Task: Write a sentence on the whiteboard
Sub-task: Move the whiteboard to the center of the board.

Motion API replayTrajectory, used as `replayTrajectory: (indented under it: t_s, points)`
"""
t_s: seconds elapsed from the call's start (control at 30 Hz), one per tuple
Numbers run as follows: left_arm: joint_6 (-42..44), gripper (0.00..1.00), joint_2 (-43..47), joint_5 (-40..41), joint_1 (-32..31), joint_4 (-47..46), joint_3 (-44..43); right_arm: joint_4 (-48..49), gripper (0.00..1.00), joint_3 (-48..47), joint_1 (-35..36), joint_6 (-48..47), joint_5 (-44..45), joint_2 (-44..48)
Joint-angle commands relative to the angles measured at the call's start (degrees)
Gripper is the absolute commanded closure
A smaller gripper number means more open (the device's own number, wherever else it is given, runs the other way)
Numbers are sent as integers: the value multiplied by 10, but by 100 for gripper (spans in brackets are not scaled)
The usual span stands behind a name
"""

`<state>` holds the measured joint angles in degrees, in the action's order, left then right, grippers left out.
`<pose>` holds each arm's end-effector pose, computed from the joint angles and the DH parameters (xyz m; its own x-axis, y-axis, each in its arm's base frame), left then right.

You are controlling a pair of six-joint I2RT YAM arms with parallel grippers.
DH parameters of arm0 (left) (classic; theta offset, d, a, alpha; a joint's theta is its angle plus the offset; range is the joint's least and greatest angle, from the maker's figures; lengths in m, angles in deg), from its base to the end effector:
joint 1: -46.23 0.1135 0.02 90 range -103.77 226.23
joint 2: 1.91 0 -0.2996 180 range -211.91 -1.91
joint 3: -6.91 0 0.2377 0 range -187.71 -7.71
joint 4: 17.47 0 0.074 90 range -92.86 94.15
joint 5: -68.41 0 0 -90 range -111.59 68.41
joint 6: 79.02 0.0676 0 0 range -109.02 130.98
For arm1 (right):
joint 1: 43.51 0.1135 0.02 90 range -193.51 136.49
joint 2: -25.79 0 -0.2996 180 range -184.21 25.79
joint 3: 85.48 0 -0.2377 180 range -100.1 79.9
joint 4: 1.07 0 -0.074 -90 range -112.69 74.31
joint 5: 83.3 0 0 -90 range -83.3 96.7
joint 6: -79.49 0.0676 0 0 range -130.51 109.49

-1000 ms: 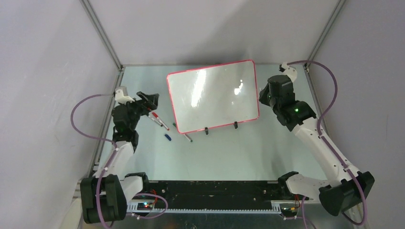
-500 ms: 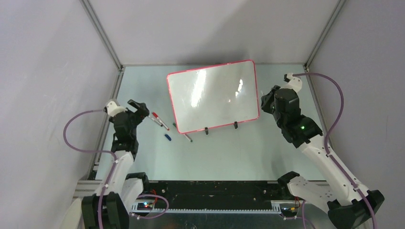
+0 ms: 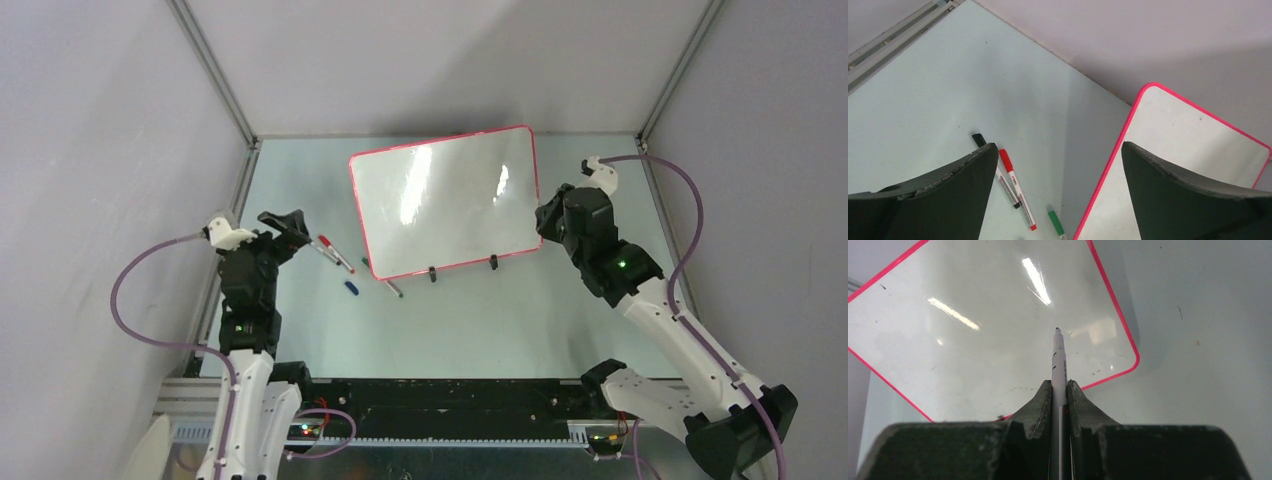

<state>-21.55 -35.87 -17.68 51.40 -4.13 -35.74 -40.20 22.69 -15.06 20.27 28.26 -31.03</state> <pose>0.1464 0.0179 0.3053 0.0167 -0.5372 -0.8433 -0.1763 0.8286 -0.5313 0.1970 0.0785 0.3699 -0.3845 0.3330 -0.8610 0.0566 0.9394 0.3380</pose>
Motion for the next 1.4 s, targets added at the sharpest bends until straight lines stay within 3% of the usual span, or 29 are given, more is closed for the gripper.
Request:
replayTrajectory:
  t_s: [0.0,0.2,0.27,0.63,0.87,1.37]
  points:
    - [-1,1,31,-2,-6,17,19,13,100,-1,7,35,13,7]
    - [0,1,21,-15,-6,-50,58,-6,100,-1,49,155,168,-4]
    - [5,0,14,-21,-6,-63,65,-1,100,-1,54,180,165,-10]
    - [57,1,6,-62,-7,-159,110,91,100,19,70,1,71,-30]
    - [54,1,-17,-89,-8,-199,131,205,100,93,154,-75,136,-32]
    - [54,1,-73,-126,-14,-244,132,235,100,96,175,-93,127,-48]
